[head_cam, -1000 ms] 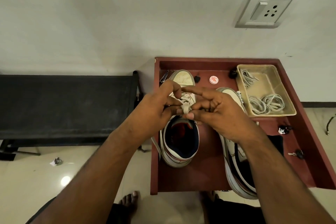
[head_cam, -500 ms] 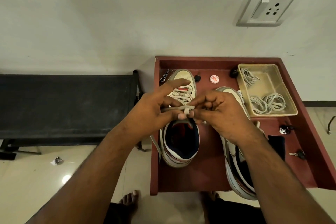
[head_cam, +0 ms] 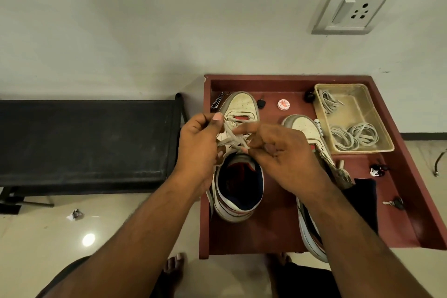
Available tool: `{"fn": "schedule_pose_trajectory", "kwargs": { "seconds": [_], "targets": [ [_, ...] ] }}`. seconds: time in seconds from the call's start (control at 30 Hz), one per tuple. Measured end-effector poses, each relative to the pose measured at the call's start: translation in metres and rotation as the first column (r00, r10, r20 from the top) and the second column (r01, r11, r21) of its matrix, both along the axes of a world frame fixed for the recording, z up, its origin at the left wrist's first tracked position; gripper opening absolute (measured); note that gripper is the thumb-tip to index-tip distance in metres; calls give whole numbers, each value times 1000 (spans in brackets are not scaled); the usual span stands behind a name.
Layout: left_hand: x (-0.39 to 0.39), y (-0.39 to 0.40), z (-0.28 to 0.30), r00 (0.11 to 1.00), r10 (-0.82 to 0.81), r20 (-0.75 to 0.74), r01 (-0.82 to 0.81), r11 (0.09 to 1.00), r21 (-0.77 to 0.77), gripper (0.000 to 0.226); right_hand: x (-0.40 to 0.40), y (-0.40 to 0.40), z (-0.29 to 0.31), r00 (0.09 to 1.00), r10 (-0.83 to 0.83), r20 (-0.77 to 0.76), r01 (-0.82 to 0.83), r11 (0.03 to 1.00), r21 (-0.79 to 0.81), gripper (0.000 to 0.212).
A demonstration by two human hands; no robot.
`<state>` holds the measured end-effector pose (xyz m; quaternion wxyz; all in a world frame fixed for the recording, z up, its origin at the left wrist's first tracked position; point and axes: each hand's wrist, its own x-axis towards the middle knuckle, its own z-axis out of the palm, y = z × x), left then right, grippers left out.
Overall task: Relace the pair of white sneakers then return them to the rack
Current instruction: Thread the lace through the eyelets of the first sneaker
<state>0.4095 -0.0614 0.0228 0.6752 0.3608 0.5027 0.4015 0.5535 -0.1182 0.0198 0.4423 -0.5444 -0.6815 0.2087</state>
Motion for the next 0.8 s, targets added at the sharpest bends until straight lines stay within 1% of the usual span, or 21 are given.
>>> {"fn": "schedule_pose_trajectory", "kwargs": {
  "seconds": [0.03, 0.1, 0.17, 0.2, 0.23, 0.27, 0.3, 0.33, 0.37, 0.43, 0.5, 0.53, 0.57, 0.63, 0.7, 0.73, 0.77, 0.8],
  "targets": [
    [0, 0, 0, 1000, -27, -8, 27, 1000, -16, 14, -1, -1, 0, 1000, -3, -23, 2, 1000, -26, 32],
    [-2, 0, 1, 997, -78, -25, 79, 996, 43, 14, -1, -1, -1, 1000, 4, -19, -5, 999, -48, 20],
    [-3, 0, 3, 994, -105, 32, 100, 988, 115, 20, -1, -1, 0, 1000, 5, 15, -4, 999, -47, 14],
    [-4, 0, 5, 988, -133, 74, 121, 981, 152, 17, -2, -1, 1, 1000, 2, -1, -2, 997, -74, 14],
    [-5, 0, 5, 979, -173, 107, 150, 970, 192, 9, -2, -1, 1, 998, -3, -66, -6, 991, -137, 14],
    [-6, 0, 5, 970, -209, 122, 177, 958, 227, 8, -2, -1, 3, 977, -7, -212, -42, 973, -225, 14],
    [-7, 0, 5, 965, -233, 122, 196, 947, 256, 18, -3, -1, 5, 914, -17, -405, -111, 950, -291, 15],
    [-8, 0, 4, 961, -255, 107, 216, 934, 283, 28, -3, 0, 7, 816, -38, -577, -180, 932, -316, 15],
    [-9, 1, 3, 959, -274, 76, 236, 916, 325, 38, -4, 0, 8, 720, -61, -691, -220, 925, -311, 16],
    [-11, 0, 1, 948, -318, -29, 296, 839, 456, 54, -5, 0, 8, 600, -101, -794, -236, 925, -297, 17],
    [-14, 0, -3, 917, -342, -207, 396, 699, 596, 63, -6, 0, 8, 546, -133, -827, -220, 930, -296, 17],
    [-16, 0, -5, 891, -327, -315, 454, 619, 641, 61, -5, 0, 7, 544, -147, -826, -205, 931, -301, 18],
    [-18, 2, -6, 859, -303, -413, 511, 554, 657, 55, -5, 0, 7, 553, -157, -818, -192, 932, -308, 19],
    [-23, 6, -7, 795, -289, -534, 603, 480, 638, 39, -2, 0, 8, 589, -155, -793, -188, 928, -321, 22],
    [-31, 9, -4, 727, -344, -595, 683, 458, 569, 25, 5, -1, 11, 639, -119, -760, -238, 908, -343, 22],
    [-37, 10, -3, 676, -383, -630, 731, 456, 508, 23, 9, -2, 13, 668, -103, -737, -272, 888, -370, 22],
    [-44, 11, -3, 613, -417, -671, 779, 460, 425, 26, 14, -4, 16, 703, -102, -704, -282, 868, -408, 22],
    [-51, 12, -4, 551, -437, -711, 813, 472, 340, 31, 21, -6, 18, 740, -119, -662, -258, 859, -443, 20]
  ]
}}
